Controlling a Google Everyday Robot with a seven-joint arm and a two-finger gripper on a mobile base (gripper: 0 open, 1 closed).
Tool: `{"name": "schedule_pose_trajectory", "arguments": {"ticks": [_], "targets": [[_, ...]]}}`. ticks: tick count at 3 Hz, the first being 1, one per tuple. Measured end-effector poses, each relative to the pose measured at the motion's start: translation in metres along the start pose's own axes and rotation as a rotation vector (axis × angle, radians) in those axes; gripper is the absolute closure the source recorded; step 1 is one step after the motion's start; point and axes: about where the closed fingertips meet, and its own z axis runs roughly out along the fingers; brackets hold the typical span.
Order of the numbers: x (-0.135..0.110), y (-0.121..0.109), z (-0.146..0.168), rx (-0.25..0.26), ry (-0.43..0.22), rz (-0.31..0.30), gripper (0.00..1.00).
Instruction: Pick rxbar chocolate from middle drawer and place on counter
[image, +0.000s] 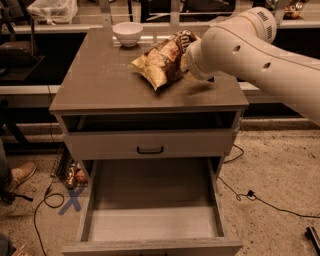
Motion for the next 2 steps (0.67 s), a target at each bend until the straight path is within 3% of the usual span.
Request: {"name": "schedule_pose_trajectory", "arguments": {"ticks": [1,2], "targets": [[0.0031,0.0014,-0.001,-0.009,0.001,-0.002,0.16],[0.0069,-0.0002,-0.0081,-0.009,0.003,-0.005,0.0]]}}
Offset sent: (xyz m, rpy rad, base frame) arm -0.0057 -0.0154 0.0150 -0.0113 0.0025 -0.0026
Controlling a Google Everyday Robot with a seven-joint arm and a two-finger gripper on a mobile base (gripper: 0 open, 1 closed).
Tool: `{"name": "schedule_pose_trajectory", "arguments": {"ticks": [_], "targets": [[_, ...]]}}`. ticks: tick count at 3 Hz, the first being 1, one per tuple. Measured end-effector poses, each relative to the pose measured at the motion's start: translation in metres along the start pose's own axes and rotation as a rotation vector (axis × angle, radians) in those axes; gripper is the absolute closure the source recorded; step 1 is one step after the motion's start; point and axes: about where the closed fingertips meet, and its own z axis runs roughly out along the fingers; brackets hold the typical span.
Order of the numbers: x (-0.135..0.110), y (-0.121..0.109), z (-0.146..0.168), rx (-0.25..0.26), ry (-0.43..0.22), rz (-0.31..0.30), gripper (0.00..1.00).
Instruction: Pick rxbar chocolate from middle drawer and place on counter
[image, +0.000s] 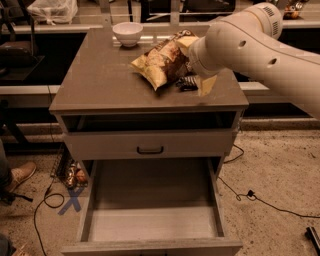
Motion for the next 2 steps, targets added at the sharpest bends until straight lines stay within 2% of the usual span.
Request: {"name": "schedule_pose_trajectory", "arguments": {"ticks": [1,2], "targets": [[0.021,-0.003,-0.025,0.023,0.05,0.005,0.0],[0.052,-0.006,-0.061,0.069,0.124,0.037,0.0]]}}
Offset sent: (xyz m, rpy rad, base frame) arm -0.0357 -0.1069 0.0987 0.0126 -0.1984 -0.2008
